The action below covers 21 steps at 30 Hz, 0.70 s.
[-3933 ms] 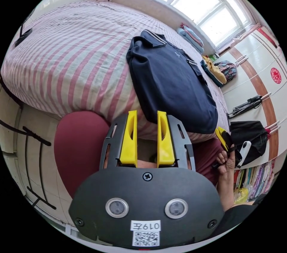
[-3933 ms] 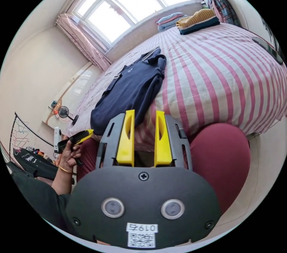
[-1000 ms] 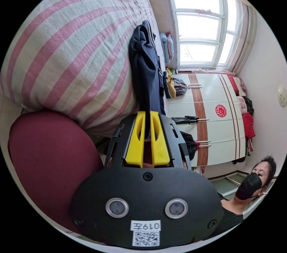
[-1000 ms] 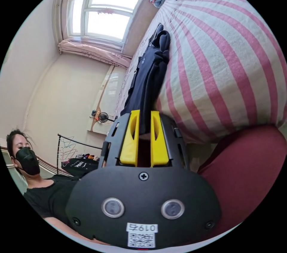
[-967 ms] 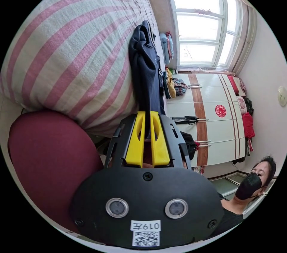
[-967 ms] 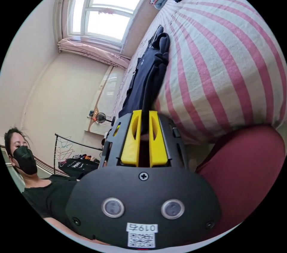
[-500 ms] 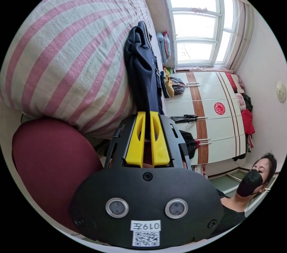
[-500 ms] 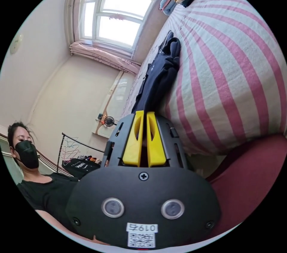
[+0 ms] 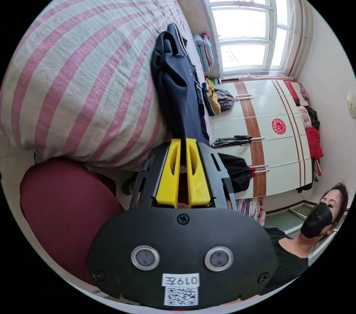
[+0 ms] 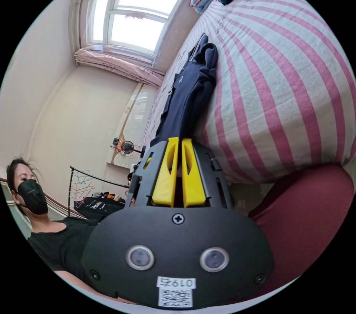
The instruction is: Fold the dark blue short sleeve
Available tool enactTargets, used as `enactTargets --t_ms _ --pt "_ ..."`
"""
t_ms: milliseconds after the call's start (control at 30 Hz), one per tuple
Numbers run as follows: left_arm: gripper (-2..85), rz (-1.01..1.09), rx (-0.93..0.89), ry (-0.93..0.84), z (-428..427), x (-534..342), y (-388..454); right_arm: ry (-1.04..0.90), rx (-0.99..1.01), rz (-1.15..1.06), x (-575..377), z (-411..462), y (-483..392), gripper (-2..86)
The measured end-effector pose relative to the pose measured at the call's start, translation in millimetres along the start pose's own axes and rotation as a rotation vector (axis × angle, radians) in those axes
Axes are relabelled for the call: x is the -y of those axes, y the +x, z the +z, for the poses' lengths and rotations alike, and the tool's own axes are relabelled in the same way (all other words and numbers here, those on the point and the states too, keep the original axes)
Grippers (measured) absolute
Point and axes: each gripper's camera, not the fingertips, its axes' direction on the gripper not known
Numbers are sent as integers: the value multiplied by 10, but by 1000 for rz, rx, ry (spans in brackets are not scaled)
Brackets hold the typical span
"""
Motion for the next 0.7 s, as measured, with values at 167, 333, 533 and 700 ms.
enactTargets --t_ms 167,333,533,700 --pt "15 28 16 -15 -18 132 54 -22 1 -7 87 -59 43 -6" --pt "17 24 -27 -10 -35 244 60 -7 59 3 196 -199 105 -6" --pt "20 63 -97 29 -92 483 204 37 162 17 375 -353 136 -7" --pt "21 59 -98 25 -122 656 226 18 170 31 485 -444 182 -7"
